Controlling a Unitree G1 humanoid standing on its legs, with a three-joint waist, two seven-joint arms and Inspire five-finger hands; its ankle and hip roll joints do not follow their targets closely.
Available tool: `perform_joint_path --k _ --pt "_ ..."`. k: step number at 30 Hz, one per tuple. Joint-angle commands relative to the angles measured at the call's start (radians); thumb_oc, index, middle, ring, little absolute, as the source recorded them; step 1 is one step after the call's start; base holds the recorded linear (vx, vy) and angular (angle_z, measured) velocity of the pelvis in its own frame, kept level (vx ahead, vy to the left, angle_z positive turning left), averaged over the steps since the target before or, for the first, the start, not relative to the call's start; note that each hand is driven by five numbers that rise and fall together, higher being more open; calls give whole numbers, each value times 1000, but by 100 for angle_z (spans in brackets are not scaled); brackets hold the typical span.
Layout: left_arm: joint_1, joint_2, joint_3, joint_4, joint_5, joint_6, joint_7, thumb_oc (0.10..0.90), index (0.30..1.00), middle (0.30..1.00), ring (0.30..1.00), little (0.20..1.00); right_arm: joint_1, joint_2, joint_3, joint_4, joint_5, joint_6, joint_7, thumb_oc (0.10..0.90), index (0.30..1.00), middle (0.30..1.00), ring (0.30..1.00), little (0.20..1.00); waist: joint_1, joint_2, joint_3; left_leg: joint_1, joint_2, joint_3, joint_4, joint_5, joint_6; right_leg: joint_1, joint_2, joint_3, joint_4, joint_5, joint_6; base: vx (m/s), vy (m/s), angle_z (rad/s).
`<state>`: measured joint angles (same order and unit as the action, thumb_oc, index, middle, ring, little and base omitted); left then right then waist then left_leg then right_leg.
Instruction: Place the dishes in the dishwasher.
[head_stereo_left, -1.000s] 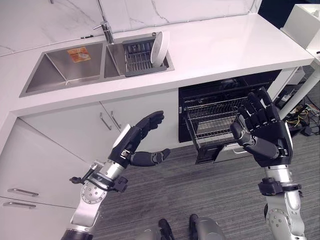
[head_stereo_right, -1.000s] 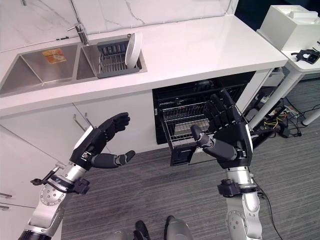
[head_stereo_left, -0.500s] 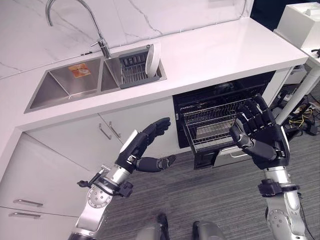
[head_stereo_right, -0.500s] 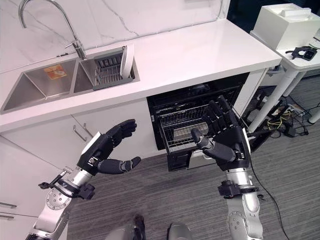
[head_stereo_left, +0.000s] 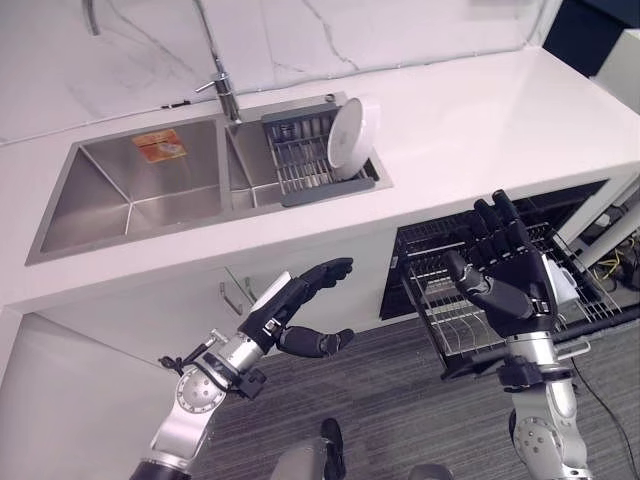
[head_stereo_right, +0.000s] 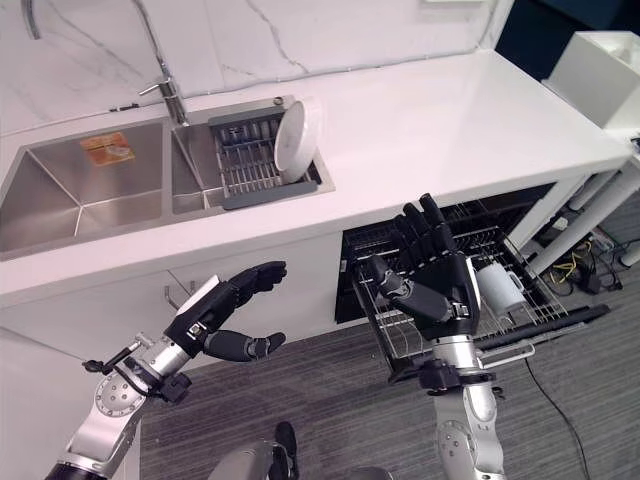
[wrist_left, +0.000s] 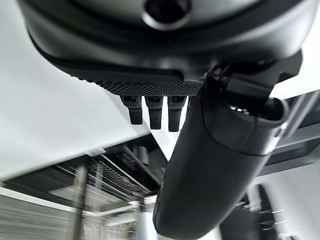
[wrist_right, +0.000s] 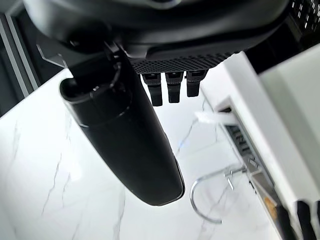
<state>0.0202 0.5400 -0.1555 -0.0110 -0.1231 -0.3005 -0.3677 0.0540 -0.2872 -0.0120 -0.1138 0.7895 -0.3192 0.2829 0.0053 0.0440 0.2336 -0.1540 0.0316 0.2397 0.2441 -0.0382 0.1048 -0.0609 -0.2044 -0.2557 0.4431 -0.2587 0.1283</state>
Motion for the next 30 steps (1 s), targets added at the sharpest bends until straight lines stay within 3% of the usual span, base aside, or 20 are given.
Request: perform_joint_path --k 1,3,8,14,19,23,28,29,30 --pt "-21 4 22 -108 35 -45 -22 800 900 900 900 900 -68 -64 -73 -85 65 -113 41 800 900 900 900 900 -24 38 -7 -5 3 -133 56 -150 -72 64 110 -20 -143 61 -36 -18 -72 -7" --pt "-23 14 17 -98 46 -36 -35 800 900 900 900 900 -67 -69 -72 -84 63 -119 41 800 900 900 900 900 -26 33 -5 -10 -2 -137 56 -147 -72 50 107 -8 -143 56 -35 -37 -83 10" --pt "-11 17 -58 -29 85 76 -65 800 900 900 900 900 -85 -80 -64 -69 64 -109 40 800 900 900 900 900 -34 8 -27 -39 12 -98 56 -143 -93 5 62 -8 -143 54 -10 -46 -95 -7" --pt "-18 -2 -173 175 110 127 9 800 900 900 900 900 -105 -111 -50 -75 87 -115 6 800 900 900 900 900 -45 -3 -36 -75 40 -59 56 -133 -117 19 53 -6 -143 23 -9 -51 -71 -13" --pt "0 -96 -229 488 51 307 121 800 900 900 900 900 -123 -122 -33 -65 102 -103 2 800 900 900 900 900 -57 -6 -44 -65 54 -50 56 -134 -122 21 55 -1 -143 21 -17 -11 -48 -4" --pt "2 -231 -151 832 -36 310 190 800 900 900 900 900 -136 -121 -24 -86 99 -91 -42 800 900 900 900 900 -55 -22 -52 -60 59 -59 56 -135 -123 22 64 0 -143 14 -27 -2 -83 2" --pt "26 -308 -47 1034 -115 328 262 800 900 900 900 900 -134 -120 -32 -101 80 -63 -76 800 900 900 900 900 -53 -45 -51 -21 36 -96 56 -142 -121 26 116 54 -143 -1 -67 58 -92 12" --pt "37 -325 38 1072 -170 355 278 800 900 900 900 900 -127 -138 -43 -120 61 -51 -100 800 900 900 900 900 -39 -84 -29 14 -10 -106 56 -114 -113 38 100 77 -143 14 -87 110 -56 10" --pt "41 -325 51 1067 -168 366 278 800 900 900 900 900 -128 -139 -43 -117 61 -52 -99 800 900 900 900 900 -34 -86 -21 10 -15 -124 56 -107 -114 40 102 83 -143 17 -90 114 17 -2"
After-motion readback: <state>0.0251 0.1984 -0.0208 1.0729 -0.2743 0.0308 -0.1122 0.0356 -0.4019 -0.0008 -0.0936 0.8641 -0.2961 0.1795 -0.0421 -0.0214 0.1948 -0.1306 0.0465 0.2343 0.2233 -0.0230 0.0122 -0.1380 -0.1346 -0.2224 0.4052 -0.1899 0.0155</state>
